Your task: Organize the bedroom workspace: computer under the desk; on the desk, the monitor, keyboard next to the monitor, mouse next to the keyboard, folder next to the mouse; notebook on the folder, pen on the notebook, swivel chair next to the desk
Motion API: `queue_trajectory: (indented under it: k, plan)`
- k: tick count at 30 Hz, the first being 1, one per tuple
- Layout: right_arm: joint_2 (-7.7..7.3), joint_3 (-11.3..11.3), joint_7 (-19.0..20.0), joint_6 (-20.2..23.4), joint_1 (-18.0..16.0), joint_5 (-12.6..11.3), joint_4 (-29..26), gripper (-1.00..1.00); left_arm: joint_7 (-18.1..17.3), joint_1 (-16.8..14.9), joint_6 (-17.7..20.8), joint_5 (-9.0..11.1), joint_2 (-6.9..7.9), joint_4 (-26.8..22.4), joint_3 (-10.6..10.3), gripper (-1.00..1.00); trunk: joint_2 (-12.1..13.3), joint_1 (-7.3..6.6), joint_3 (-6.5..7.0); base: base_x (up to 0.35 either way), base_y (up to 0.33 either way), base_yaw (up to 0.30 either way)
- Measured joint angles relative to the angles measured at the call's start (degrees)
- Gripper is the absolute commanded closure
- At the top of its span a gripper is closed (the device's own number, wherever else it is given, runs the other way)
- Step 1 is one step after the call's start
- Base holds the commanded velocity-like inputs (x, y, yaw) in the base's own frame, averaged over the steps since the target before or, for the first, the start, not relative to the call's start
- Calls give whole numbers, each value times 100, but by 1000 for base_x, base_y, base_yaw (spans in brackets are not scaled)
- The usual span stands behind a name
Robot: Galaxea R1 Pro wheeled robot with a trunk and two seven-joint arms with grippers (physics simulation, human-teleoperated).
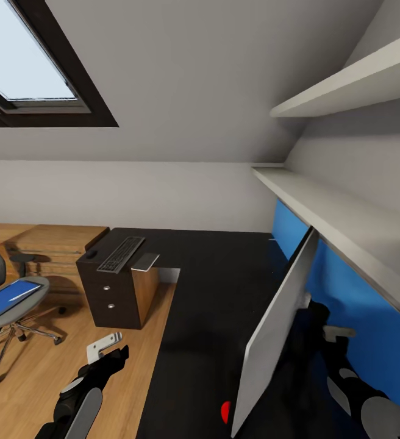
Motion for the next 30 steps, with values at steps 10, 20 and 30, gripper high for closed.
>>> queue_trajectory:
  k: [10, 20, 30]
  plan:
    - [0, -23, -4, -2, 3, -8, -1, -100, 0, -1, 0, 4, 0, 0, 0, -100, 0, 0, 0, 0, 0, 0]
    - [-1, -44, -11, -4, 2, -24, 5, -100, -3, 1, 0, 8, 0, -1, 1, -100, 0, 0, 0, -80, 69, 0]
    - [-2, -44, -12, -4, 2, -24, 9, -100, -4, 0, 0, 7, -1, -2, 0, -100, 1, 2, 1, -66, 34, 0]
